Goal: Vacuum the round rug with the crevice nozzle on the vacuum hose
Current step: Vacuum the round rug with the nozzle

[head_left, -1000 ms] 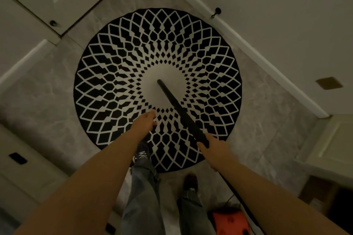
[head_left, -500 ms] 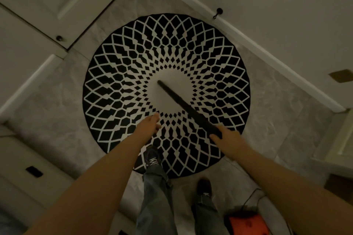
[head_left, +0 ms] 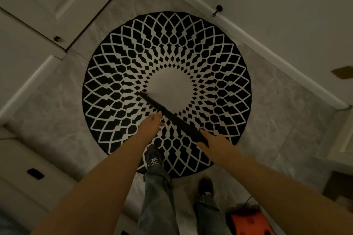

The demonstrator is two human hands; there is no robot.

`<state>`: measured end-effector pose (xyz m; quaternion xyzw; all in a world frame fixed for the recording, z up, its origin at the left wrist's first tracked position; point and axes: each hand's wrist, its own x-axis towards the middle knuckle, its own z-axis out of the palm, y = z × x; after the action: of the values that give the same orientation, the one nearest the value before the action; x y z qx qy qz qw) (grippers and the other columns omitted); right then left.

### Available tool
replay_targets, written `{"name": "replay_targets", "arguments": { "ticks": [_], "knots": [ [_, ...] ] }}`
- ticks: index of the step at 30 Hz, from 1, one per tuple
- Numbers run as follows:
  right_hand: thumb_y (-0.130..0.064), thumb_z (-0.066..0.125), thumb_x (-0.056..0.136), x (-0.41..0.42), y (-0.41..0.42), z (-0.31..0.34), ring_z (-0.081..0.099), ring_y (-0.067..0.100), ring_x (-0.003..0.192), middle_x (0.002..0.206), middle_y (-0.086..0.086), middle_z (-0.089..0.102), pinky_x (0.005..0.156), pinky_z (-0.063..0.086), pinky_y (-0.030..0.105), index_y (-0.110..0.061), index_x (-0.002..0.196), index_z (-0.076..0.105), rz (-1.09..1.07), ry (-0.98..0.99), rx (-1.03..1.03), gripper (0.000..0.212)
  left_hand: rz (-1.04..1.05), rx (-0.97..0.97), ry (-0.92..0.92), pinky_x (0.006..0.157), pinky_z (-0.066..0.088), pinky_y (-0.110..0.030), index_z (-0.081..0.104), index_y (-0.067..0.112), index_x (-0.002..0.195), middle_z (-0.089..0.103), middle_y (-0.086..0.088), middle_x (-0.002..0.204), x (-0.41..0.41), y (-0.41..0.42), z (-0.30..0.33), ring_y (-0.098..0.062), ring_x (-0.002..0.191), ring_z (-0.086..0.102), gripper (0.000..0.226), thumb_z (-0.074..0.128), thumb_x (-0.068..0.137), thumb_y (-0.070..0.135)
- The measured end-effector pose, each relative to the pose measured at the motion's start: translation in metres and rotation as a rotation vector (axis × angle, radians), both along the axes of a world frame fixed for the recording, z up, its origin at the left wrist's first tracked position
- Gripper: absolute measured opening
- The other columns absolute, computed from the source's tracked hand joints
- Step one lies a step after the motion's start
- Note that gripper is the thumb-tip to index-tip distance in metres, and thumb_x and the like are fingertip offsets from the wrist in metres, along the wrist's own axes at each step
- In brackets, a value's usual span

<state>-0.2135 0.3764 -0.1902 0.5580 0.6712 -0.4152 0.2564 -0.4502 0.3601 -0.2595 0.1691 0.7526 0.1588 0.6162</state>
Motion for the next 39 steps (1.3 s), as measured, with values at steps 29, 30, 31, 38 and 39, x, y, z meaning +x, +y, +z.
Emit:
{"name": "replay_targets", "arguments": {
  "ticks": [29,30,31,38,39],
  "knots": [
    [-0.036,0.047,0.097,0.056,0.131,-0.011,0.059,0.027,0.052,0.077,0.018,0.064,0.05,0.047,0.026,-0.007,0.121,0.056,-0.54,-0.2,0.241,0.039,-0.015,-0.023,-0.071,0.088,0.043,-0.033,0.053,0.013,0.13,0.065,-0.009,0.114,-0.014,0.007,-0.023,-0.022,0.1,0.058,0.05,0.03,0.1,0.045],
    [-0.037,0.048,0.096,0.047,0.13,-0.013,0.059,0.026,0.053,0.08,0.018,0.065,0.049,0.048,0.026,-0.009,0.123,0.055,-0.514,-0.177,0.258,0.039,0.006,-0.039,-0.065,0.083,0.044,-0.033,0.053,0.012,0.13,0.065,-0.008,0.111,-0.017,0.007,-0.025,-0.023,0.098,0.059,0.05,0.03,0.1,0.045],
    [-0.037,0.048,0.096,0.033,0.127,-0.015,0.059,0.023,0.053,0.082,0.016,0.064,0.045,0.046,0.023,-0.011,0.126,0.054,-0.472,-0.144,0.267,0.04,0.02,-0.059,-0.06,0.08,0.045,-0.033,0.054,0.012,0.128,0.065,-0.008,0.108,-0.021,0.007,-0.028,-0.023,0.097,0.059,0.049,0.031,0.1,0.045],
    [-0.038,0.048,0.097,-0.062,0.111,-0.03,0.061,0.023,0.072,0.102,0.015,0.064,0.059,0.055,0.033,-0.015,0.129,0.05,-0.343,0.0,0.197,0.04,0.079,-0.121,-0.043,0.098,0.046,-0.042,0.055,0.014,0.126,0.067,-0.007,0.105,-0.066,0.011,-0.031,-0.026,0.1,0.061,0.051,0.031,0.098,0.049],
    [-0.039,0.047,0.097,-0.059,0.112,-0.029,0.061,0.024,0.072,0.101,0.014,0.064,0.059,0.055,0.032,-0.017,0.13,0.05,-0.369,-0.008,0.187,0.04,0.089,-0.122,-0.046,0.092,0.047,-0.039,0.055,0.014,0.126,0.067,-0.008,0.109,-0.072,0.012,-0.031,-0.025,0.098,0.06,0.051,0.031,0.098,0.049]
  ]
}}
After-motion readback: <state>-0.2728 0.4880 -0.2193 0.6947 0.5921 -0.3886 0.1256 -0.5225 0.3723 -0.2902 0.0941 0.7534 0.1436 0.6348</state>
